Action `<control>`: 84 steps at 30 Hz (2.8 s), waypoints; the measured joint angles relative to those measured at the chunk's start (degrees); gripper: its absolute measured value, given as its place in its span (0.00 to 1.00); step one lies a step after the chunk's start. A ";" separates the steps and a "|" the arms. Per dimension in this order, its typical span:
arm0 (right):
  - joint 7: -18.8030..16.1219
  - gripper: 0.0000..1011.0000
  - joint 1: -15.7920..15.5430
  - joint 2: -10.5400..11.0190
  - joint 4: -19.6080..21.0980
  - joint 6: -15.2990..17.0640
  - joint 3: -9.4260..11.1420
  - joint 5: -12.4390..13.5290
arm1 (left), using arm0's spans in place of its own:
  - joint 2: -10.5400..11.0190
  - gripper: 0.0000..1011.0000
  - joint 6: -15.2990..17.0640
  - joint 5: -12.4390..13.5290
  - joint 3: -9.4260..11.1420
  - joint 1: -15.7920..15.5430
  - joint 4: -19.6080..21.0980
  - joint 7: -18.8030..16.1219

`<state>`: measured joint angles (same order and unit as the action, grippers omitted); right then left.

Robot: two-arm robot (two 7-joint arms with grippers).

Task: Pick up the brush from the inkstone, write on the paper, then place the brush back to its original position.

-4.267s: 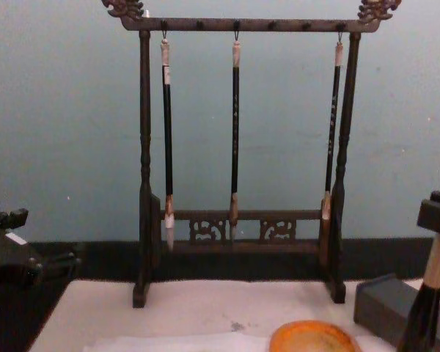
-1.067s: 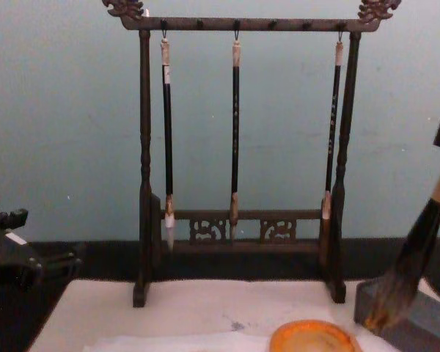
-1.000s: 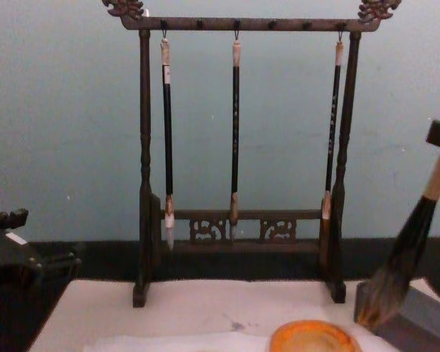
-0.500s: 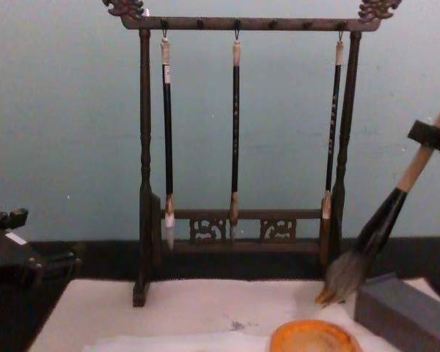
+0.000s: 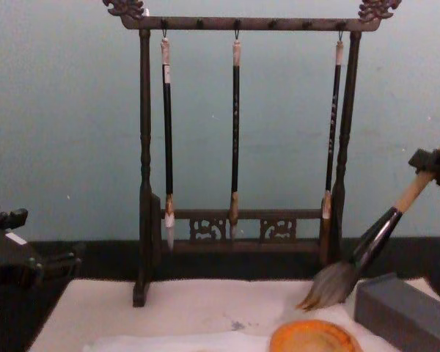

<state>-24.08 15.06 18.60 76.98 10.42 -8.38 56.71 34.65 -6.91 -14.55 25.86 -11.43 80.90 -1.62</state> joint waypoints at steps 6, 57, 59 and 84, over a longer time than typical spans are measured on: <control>0.44 0.17 -0.78 -0.41 -1.11 1.52 0.09 3.12 | 0.00 1.00 0.00 0.00 0.00 0.00 0.00 0.00; 5.66 0.17 0.07 -0.68 -8.53 1.39 -2.86 14.70 | 0.00 1.00 0.00 0.00 0.00 0.00 0.00 0.00; 5.81 0.17 0.07 -0.64 -8.59 1.18 -3.06 15.02 | 0.00 1.00 0.00 0.00 0.00 0.00 0.00 0.00; 6.79 0.17 0.31 0.47 -9.01 -0.60 -5.62 17.53 | 0.00 1.00 0.00 0.00 0.00 0.00 0.00 0.00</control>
<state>-17.28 15.38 19.07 67.97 9.82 -14.00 74.24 34.65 -6.91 -14.55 25.86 -11.43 80.90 -1.62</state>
